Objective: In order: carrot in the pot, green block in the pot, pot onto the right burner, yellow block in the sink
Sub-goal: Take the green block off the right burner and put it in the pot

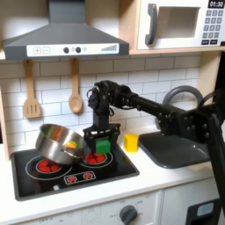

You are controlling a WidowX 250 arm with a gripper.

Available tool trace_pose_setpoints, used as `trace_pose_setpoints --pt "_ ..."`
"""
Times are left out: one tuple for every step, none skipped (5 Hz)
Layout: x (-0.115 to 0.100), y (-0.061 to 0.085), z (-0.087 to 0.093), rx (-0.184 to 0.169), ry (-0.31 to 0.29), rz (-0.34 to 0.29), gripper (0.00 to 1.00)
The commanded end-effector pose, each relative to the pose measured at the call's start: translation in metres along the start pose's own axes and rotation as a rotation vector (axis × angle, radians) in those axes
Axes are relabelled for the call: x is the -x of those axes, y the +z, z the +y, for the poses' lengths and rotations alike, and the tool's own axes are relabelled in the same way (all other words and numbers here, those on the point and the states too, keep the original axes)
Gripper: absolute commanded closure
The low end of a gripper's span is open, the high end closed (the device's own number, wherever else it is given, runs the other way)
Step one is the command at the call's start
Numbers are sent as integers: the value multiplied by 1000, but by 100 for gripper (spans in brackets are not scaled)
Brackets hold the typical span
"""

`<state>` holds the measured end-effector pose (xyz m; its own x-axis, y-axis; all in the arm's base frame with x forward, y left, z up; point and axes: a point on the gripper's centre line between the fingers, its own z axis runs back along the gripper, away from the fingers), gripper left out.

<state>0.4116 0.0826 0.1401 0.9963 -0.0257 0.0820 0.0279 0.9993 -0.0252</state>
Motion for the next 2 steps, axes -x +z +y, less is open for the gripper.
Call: trace_pose_setpoints --pt "-1 2 2 6 5 -9 100" --pt "-1 6 -1 5 -11 -15 100"
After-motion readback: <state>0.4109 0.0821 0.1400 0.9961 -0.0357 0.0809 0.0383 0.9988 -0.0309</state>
